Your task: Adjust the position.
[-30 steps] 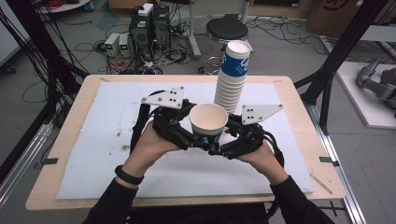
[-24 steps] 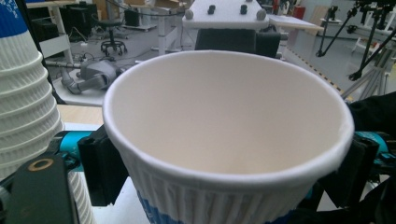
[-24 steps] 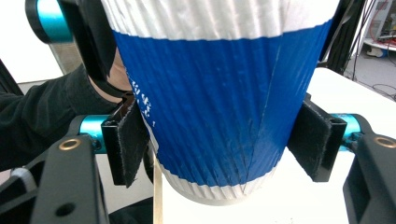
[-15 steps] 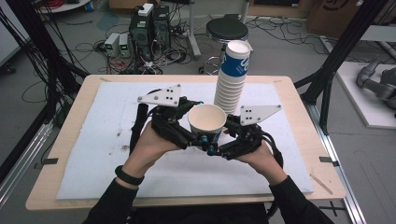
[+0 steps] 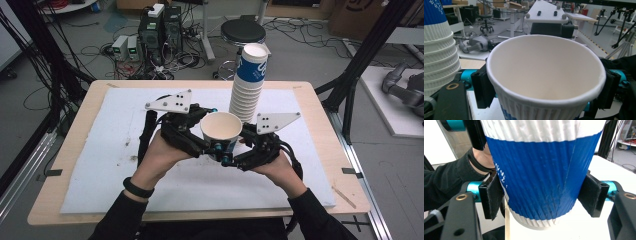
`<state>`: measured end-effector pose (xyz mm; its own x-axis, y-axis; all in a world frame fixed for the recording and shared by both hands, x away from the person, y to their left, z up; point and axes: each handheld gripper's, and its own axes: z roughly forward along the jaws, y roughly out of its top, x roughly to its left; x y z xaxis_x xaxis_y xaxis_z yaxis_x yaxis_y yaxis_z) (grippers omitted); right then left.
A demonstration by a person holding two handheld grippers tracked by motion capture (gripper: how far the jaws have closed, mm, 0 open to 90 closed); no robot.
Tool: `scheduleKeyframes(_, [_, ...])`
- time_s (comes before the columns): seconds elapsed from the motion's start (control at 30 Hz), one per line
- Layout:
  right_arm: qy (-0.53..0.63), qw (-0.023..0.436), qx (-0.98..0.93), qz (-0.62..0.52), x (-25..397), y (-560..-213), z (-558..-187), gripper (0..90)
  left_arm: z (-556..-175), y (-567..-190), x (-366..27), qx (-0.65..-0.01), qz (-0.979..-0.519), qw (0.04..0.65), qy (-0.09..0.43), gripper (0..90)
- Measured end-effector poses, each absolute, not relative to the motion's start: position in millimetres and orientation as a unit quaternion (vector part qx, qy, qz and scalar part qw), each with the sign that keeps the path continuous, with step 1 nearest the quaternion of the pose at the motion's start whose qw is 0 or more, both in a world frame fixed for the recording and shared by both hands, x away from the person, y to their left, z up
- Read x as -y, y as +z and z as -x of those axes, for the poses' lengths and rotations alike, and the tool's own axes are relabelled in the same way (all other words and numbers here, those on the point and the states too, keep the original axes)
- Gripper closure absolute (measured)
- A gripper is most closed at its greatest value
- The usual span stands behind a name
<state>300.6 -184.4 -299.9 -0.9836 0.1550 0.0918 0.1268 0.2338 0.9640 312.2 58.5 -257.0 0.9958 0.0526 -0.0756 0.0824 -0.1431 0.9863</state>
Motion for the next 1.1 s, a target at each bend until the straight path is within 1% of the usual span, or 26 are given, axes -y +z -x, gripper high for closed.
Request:
scheduleKeyframes(0.13, [0.612,0.012,-0.786,-0.089,185,-299,-300,27.9,-312,-257,-59,-0.044,-0.755,0.654,-0.012,21.7])
scheduleKeyframes(0.23, [0.613,0.014,-0.785,-0.089,185,-299,-300,24.9,-312,-257,-59,-0.045,-0.758,0.651,-0.012,21.8])
scheduleKeyframes(0.3, [0.614,0.012,-0.784,-0.092,186,-299,-300,21.0,-313,-257,-59,-0.044,-0.759,0.649,-0.013,21.9])
scheduleKeyframes(0.53, [0.615,0.016,-0.783,-0.095,192,-298,-302,18.8,-313,-257,-62,-0.047,-0.762,0.646,-0.008,22.0])
scheduleKeyframes(1.1, [0.610,0.028,-0.786,-0.092,215,-295,-308,18.7,-316,-256,-72,-0.051,-0.765,0.641,0.001,21.9])
